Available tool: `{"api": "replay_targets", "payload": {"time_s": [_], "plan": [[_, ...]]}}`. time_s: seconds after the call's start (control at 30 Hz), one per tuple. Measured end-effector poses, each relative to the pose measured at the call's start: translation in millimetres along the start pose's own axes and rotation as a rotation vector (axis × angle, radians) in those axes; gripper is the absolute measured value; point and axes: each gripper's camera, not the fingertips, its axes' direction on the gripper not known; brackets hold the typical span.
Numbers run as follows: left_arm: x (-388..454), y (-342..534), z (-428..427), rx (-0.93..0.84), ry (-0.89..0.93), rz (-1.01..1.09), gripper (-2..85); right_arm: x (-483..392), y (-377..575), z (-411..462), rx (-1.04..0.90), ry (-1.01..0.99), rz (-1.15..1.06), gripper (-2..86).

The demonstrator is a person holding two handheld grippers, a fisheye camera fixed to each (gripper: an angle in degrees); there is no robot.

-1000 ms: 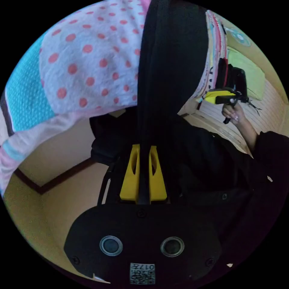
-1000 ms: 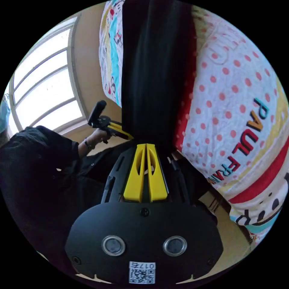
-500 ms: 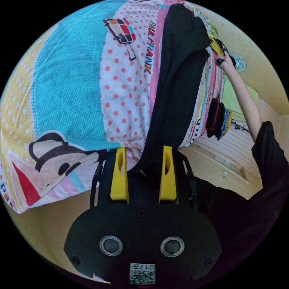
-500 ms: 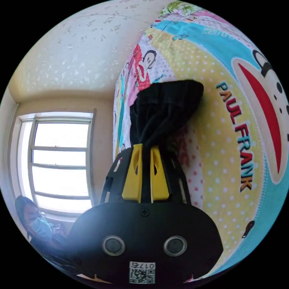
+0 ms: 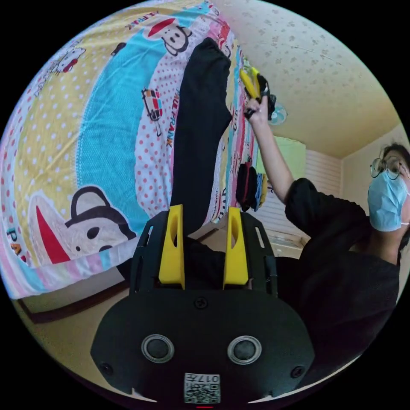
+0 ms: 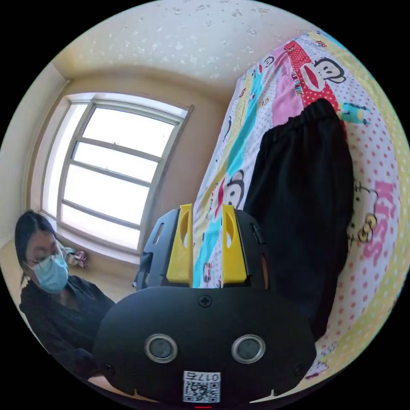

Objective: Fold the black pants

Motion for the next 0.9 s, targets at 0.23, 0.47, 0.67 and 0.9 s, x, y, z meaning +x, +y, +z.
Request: {"api": "replay_targets", "payload": {"time_s": [0.23,0.47,0.67,0.9], "plan": [[-63.4,-40.1,57.6,-0.106,0.048,0.012,16.2,26.3,244.2,-31.1,-0.185,0.162,0.315,11.8],[-101.1,-39.9,89.7,-0.185,0.259,-0.006,10.6,26.0,346.4,-21.4,-0.044,-0.184,0.433,10.3],[-61.9,-43.7,74.9,-0.271,0.219,0.056,5.3,-15.9,307.0,-16.7,-0.113,-0.319,0.295,3.4],[124.9,23.2,-52.9,-0.109,0.378,0.476,4.0,-210.2,289.8,-128.0,0.019,-0.459,-0.067,1.0]]}}
